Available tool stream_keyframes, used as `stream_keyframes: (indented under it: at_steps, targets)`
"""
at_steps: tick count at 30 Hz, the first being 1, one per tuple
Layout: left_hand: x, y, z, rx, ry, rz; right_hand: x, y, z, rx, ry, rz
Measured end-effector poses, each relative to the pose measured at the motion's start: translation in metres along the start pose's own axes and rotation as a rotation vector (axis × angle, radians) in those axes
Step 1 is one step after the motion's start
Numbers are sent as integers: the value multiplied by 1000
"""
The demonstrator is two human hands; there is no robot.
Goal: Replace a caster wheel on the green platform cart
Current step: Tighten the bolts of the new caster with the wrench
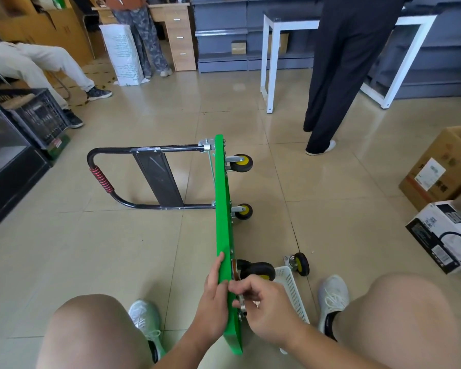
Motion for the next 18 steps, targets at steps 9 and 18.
stream_keyframes:
  at_steps: [9, 18]
  targets:
    - [1, -1, -2, 11, -3, 6, -3, -6, 6, -49, -32, 12]
    - [2, -3, -4, 22, -59, 10, 7, -55, 4, -241, -49, 16]
Point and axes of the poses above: each hand's wrist, its own y-axis away from the middle knuckle, its own x-axis out of the back of the hand, z = x × y, the point moved 8 cm from there along -y, towards the middle knuckle, and after that the axes turned 3 degrees about y, right-handed, at the moved point
